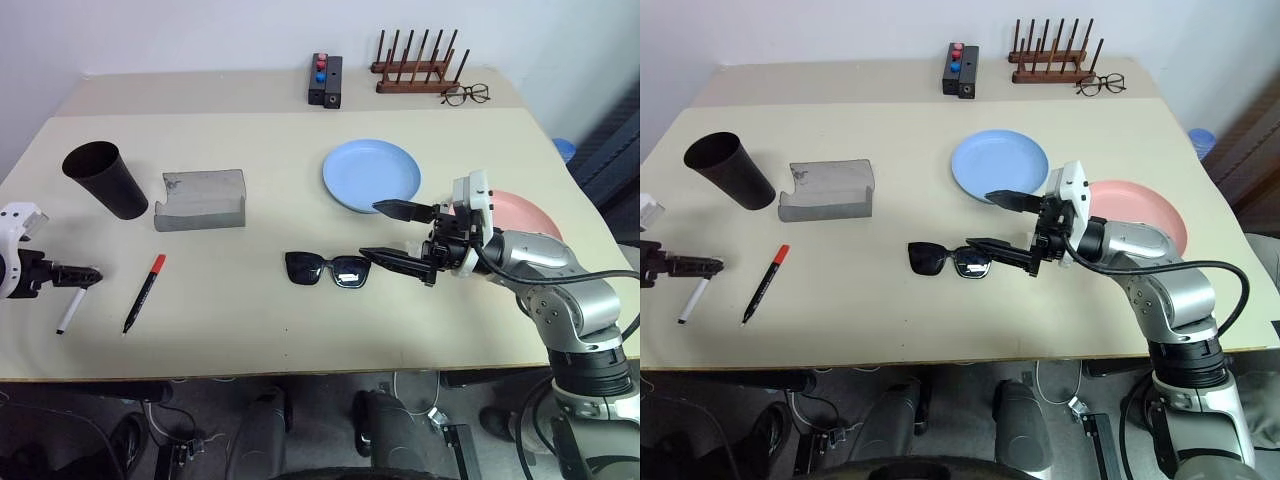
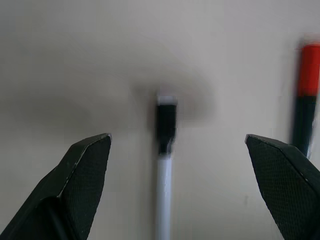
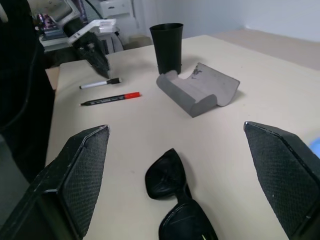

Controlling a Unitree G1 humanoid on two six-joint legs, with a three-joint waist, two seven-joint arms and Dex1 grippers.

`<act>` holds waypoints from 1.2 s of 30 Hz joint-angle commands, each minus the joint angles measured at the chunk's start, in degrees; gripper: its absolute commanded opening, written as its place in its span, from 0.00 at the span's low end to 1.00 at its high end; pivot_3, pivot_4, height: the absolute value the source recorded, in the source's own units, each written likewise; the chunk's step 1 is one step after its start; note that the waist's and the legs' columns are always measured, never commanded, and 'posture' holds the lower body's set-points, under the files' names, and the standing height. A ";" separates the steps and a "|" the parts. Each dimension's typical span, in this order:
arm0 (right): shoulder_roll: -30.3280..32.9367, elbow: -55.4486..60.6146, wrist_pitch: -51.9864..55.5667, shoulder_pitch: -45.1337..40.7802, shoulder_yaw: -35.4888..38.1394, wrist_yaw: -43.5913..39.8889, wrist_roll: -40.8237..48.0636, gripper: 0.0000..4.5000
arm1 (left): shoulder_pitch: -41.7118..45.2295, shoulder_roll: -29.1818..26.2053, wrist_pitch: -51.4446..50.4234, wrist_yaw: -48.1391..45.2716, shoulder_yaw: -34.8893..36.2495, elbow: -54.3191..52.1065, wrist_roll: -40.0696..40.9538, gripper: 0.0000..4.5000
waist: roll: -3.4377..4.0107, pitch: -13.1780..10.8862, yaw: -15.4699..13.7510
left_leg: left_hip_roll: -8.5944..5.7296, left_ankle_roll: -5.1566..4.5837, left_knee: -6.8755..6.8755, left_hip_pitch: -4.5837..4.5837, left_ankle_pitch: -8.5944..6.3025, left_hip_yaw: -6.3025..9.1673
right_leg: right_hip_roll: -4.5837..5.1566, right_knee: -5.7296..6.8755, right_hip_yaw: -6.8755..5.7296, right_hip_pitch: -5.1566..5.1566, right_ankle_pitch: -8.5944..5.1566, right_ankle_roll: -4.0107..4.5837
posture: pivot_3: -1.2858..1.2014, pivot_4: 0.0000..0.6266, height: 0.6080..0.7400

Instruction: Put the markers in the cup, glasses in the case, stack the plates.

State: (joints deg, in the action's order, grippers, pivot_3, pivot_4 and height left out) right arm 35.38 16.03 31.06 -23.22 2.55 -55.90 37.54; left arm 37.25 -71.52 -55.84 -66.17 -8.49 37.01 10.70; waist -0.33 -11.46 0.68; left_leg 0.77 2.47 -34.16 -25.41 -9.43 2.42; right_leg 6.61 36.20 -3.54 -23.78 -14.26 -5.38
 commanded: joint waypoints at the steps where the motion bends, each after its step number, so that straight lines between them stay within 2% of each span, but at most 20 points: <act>1: 0.38 1.20 -1.32 -0.49 1.38 -0.03 0.11 0.98 | 5.97 -0.49 2.45 -3.17 -3.15 4.65 -4.56 0.99 | -0.11 -0.04 -0.09 | 0.01 0.00 0.00 -0.01 0.00 0.00 | 0.00 0.00 0.00 0.00 -0.01 0.01 | 0.52 0.24 1.00; 9: -0.05 1.38 -1.97 -0.39 1.34 0.27 -0.17 0.98 | 16.17 4.69 7.21 -8.50 -9.32 18.27 -12.70 0.99 | -0.32 -0.05 -0.06 | 0.03 -0.02 -0.05 -0.02 0.01 -0.21 | 0.03 0.00 0.10 0.00 0.07 -0.15 | 0.52 0.24 1.00; 16: 0.22 1.60 -2.61 0.20 1.74 0.56 -0.47 0.98 | 19.59 9.16 10.28 -7.81 -9.68 24.63 -16.36 0.99 | -0.50 -0.03 0.01 | 0.07 -0.02 -0.06 -0.02 0.01 -0.25 | 0.00 0.02 0.14 -0.02 0.11 -0.22 | 0.52 0.24 1.00; 19: 0.32 1.20 -3.00 0.07 1.98 0.51 -0.71 0.98 | 19.56 10.12 11.34 -7.45 -9.71 26.33 -17.69 0.81 | -0.50 -0.03 -0.03 | 0.07 -0.02 -0.07 0.02 0.01 -0.27 | 0.01 0.07 0.16 -0.02 0.12 -0.23 | 0.52 0.24 1.00; 20: 0.37 1.02 -3.19 0.03 2.11 0.51 -0.82 0.98 | 19.22 10.30 11.46 -7.63 -9.69 26.70 -18.05 0.72 | -0.50 -0.03 -0.03 | 0.07 -0.02 -0.08 0.02 0.01 -0.27 | 0.01 0.08 0.16 -0.02 0.12 -0.23 | 0.52 0.24 1.00; 26: 0.25 0.71 -3.63 -0.02 2.07 0.44 -1.24 0.98 | 18.09 10.74 11.73 -8.72 -9.10 27.23 -19.14 0.05 | -0.50 -0.02 -0.02 | 0.06 -0.02 -0.12 0.03 0.01 -0.38 | 0.02 0.08 0.25 -0.02 0.16 -0.29 | 0.52 0.24 1.00; 27: 0.21 0.64 -3.70 -0.09 1.97 0.47 -1.29 0.98 | 18.10 10.74 11.75 -8.81 -8.98 27.22 -19.26 0.01 | -0.50 -0.02 -0.02 | 0.06 -0.02 -0.12 0.04 0.01 -0.38 | 0.02 0.08 0.26 -0.02 0.16 -0.29 | 0.52 0.24 1.00; 32: 0.18 0.00 -4.19 -0.38 1.77 0.21 -1.59 0.98 | 17.61 7.08 13.09 -10.32 -6.34 23.18 -18.17 0.01 | -0.51 -0.02 0.00 | 0.06 -0.02 -0.12 0.04 0.01 -0.38 | 0.02 0.09 0.26 -0.02 0.16 -0.30 | 0.52 0.24 1.00; 36: -0.03 -0.40 -5.14 -0.37 1.63 0.10 -2.32 0.98 | 13.65 2.49 14.62 -13.47 -1.73 15.01 -14.75 0.01 | -0.65 0.00 0.14 | 0.08 -0.02 -0.13 0.01 0.01 -0.38 | 0.01 0.10 0.26 -0.07 0.17 -0.30 | 0.52 0.24 1.00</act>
State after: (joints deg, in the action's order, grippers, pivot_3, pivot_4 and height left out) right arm 35.24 14.94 27.46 -23.08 3.08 -55.64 35.20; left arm 51.70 -65.65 -42.13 -77.68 -13.48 56.39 -6.16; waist -0.98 -11.45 0.82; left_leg 0.85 2.45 -34.28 -25.39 -9.42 2.05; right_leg 6.62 36.30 -3.27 -23.85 -14.09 -5.67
